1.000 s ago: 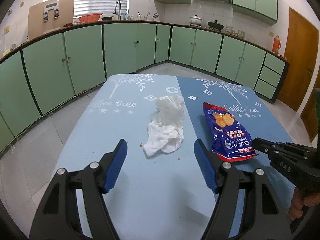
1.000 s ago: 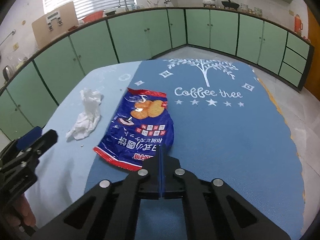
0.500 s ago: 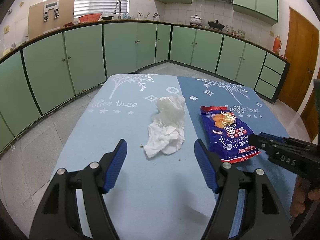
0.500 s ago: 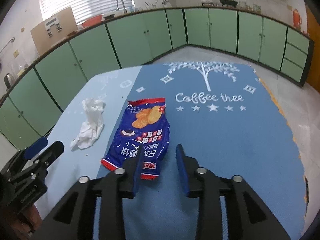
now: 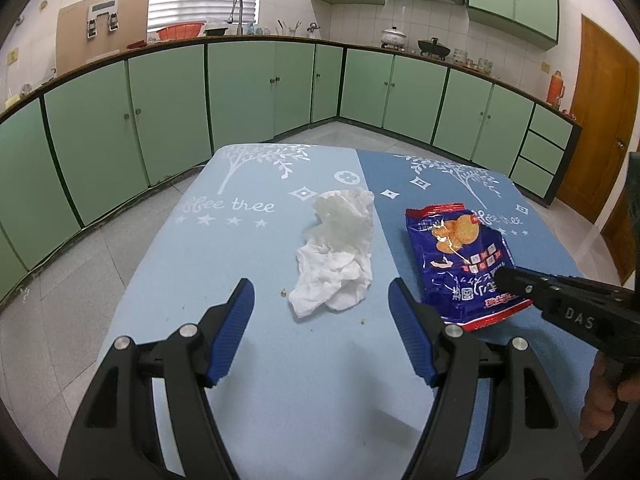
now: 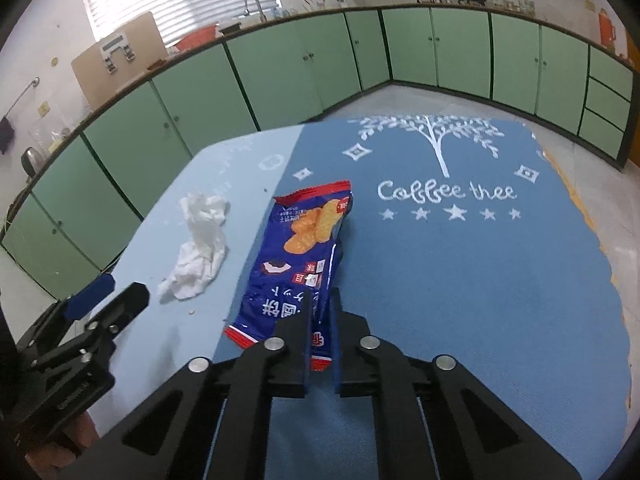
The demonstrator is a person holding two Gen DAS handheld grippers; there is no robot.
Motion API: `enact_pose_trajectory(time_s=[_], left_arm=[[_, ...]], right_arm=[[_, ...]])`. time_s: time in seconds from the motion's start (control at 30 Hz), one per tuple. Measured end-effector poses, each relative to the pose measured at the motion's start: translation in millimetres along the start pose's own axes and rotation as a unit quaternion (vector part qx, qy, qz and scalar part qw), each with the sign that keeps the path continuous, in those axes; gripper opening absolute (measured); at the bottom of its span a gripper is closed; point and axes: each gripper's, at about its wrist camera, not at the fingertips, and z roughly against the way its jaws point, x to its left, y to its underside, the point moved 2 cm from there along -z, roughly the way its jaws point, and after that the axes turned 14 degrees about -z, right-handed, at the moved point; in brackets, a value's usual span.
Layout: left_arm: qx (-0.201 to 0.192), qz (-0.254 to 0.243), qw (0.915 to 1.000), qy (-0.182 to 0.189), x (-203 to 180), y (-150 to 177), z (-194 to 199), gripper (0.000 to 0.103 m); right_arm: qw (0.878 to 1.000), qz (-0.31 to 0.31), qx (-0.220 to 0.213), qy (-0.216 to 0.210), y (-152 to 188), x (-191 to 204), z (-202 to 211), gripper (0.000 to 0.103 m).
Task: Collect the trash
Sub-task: 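Grasp the crumpled white tissue with the left tool while the right tool holds the chip bag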
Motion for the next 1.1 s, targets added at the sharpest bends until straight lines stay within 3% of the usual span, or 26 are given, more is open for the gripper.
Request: enact_pose_trajectory(time_s=[0.37,0.57,0.63,0.67,0.7,0.77,0.8,1.1], left_arm=[[0.007,-0.006,1.0,0.001,-3,-15,-20,0.073],[0.038,0.0,0.9992,0.01,-4,-20,-45,0.071],[0.059,0.0,0.998,0.023,-6,-19,-54,0.055],[0.068,0.0,0.9972,0.031,-7,-19,-59,0.035],[0.078,-0.001,0.9963,0.037,-7,-18,-63,0.022],[0.086,0.002,0.9955,0.041,-6,-16,-66,0.015],[0.083,0.003,0.9956,0.043,-6,-16,-65,0.005],[0.026,0.003,0.9988,0.041,-9,-22,-23,0.003]], right_arm=[[0.999,-0.015,-0.025,0.014,-7,-19,16,0.005],[0.999,-0.005,-0.033,0.02,-9,-21,16,0.005],[0.999,-0.008,-0.033,0.019,-10,-23,15,0.005],[0.999,-0.009,-0.032,0.019,-10,-23,15,0.005],[0.999,-0.011,-0.032,0.019,-10,-24,14,0.005],[0.999,-0.014,-0.031,0.019,-10,-26,14,0.005],[0.999,-0.015,-0.031,0.018,-10,-26,14,0.005],[0.999,-0.024,-0.046,0.014,-11,-31,32,0.005]])
